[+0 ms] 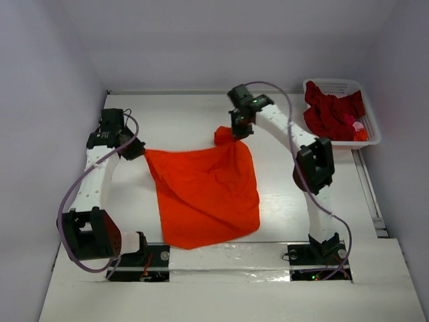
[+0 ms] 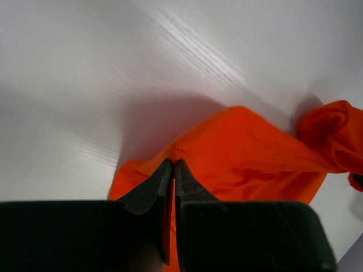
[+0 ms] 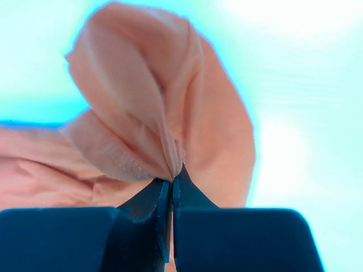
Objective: Fold and stack the t-shirts
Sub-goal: Flatten the tshirt out
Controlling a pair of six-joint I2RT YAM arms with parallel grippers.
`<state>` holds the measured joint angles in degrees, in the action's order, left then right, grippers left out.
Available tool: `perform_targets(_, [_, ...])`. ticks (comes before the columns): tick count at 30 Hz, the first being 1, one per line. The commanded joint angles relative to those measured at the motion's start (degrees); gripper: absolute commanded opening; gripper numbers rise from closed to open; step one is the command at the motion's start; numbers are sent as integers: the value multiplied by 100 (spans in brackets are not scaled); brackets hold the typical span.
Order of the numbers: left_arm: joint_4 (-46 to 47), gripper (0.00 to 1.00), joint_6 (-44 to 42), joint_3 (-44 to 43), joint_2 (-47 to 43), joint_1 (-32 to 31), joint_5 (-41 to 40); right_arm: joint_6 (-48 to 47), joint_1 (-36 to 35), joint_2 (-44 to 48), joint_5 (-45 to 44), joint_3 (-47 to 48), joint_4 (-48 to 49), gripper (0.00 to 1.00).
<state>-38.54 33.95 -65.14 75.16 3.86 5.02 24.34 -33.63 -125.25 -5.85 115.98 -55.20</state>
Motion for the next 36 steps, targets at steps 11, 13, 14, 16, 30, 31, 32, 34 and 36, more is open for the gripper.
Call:
perform_targets(11, [-83,0,-205,-1333,52,19,-168,-43,1368,1934,813,706,-158,0])
perform_targets(13, [-92,0,-205,-1430,-1,19,-115,-52,1368,2074,909,820,-167,0])
perform_targets(14, [-101,0,-196,-1527,-1,19,-71,-52,1368,2136,953,855,-175,0])
perform_targets(16, [-127,0,-188,-1633,-36,19,-36,-69,1368,2259,1120,943,-184,0])
perform_targets(30, [206,0,-301,-2837,-764,19,640,-184,1368,3911,1077,470,193,0])
perform_targets(31, [268,0,-319,-2881,-861,19,702,-149,1368,4208,1129,286,246,0])
perform_targets(32, [286,0,-328,-2933,-958,19,755,-140,1368,4367,1156,171,351,0])
perform_targets(34, [330,0,-389,-2942,-1318,19,931,-122,1315,4945,1191,-136,501,0])
perform_targets(36, [426,0,-451,-2838,-1738,19,1150,-113,1315,5369,1279,-689,764,0])
